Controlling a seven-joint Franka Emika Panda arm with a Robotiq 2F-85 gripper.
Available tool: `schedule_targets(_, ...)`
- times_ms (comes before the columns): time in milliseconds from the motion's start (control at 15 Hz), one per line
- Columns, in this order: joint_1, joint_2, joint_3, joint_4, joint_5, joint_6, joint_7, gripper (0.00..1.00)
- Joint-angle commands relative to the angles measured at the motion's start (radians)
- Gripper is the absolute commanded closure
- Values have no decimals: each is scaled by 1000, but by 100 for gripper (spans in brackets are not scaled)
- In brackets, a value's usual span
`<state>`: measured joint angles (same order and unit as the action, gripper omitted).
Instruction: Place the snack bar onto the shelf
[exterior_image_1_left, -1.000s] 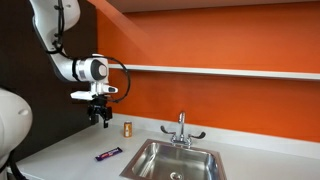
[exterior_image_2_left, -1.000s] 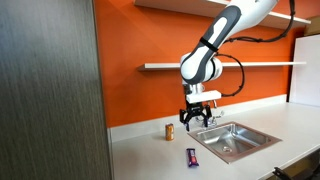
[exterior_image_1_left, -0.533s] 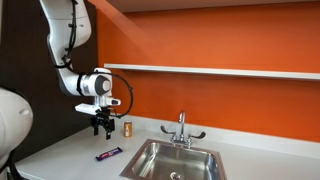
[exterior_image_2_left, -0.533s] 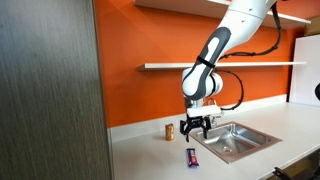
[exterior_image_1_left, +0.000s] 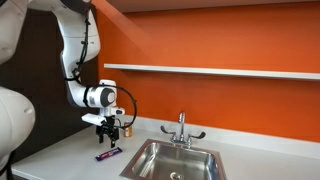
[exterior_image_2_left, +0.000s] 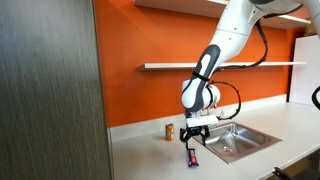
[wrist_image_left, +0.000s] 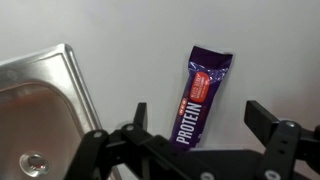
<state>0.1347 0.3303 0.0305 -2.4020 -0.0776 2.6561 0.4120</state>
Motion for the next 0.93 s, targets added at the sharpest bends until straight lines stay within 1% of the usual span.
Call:
schedule_targets(0,32,81,-33,76,4,13,12,0)
schedule_targets(133,40,118,-42,106,10,14,9,0)
schedule_targets(467,43,196,-43,171,41,4,-6,0)
schedule_targets(867,43,248,-50,212,68,-3,-7,0)
